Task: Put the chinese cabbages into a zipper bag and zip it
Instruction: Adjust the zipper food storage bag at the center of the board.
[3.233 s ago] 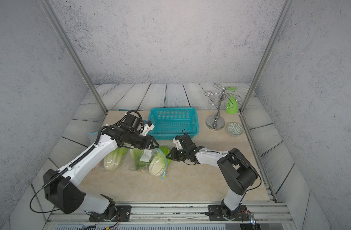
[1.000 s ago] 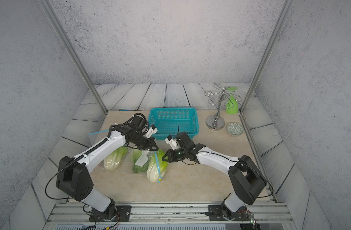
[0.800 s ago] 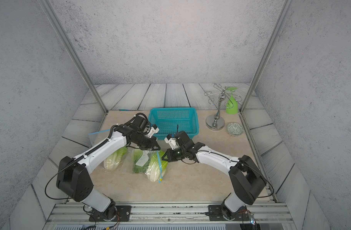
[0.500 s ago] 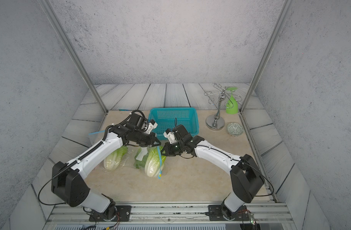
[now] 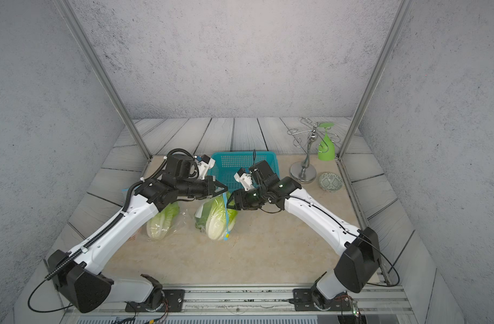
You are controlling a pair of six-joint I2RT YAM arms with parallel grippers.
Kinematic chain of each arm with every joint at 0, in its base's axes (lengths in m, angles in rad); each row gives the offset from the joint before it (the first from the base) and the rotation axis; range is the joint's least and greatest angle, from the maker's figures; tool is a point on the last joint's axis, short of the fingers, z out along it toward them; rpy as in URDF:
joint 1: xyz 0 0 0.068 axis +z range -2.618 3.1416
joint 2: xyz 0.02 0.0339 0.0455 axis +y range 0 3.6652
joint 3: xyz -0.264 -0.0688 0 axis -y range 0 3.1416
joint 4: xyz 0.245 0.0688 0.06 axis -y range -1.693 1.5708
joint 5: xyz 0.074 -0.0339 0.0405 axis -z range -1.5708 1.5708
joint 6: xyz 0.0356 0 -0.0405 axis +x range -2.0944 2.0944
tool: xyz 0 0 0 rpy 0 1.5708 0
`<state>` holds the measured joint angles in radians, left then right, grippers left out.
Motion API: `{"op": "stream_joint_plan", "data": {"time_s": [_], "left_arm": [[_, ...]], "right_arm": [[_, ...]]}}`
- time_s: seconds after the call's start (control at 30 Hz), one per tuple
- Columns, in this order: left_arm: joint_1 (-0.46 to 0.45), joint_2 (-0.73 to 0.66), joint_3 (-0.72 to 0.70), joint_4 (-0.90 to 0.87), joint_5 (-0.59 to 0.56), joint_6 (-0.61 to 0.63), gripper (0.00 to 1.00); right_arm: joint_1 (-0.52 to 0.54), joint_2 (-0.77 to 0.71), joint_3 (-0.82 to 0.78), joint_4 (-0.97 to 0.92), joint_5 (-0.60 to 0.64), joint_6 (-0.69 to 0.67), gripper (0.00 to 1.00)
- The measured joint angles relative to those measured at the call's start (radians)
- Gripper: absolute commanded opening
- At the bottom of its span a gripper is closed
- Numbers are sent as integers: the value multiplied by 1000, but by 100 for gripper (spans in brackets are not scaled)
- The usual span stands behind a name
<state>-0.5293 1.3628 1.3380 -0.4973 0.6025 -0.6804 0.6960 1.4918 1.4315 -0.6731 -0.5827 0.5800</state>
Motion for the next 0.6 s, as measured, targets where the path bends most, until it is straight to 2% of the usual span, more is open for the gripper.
{"op": "stream_joint_plan", "data": {"time_s": [0.23, 0.6], "left_arm": [[12, 31, 0, 83, 7, -60, 0], [12, 47, -2, 147, 16, -102, 0]], "right_arm": [[-53, -85, 15, -24, -43, 27, 69], [-120, -109, 6, -29, -48, 37, 72]]}}
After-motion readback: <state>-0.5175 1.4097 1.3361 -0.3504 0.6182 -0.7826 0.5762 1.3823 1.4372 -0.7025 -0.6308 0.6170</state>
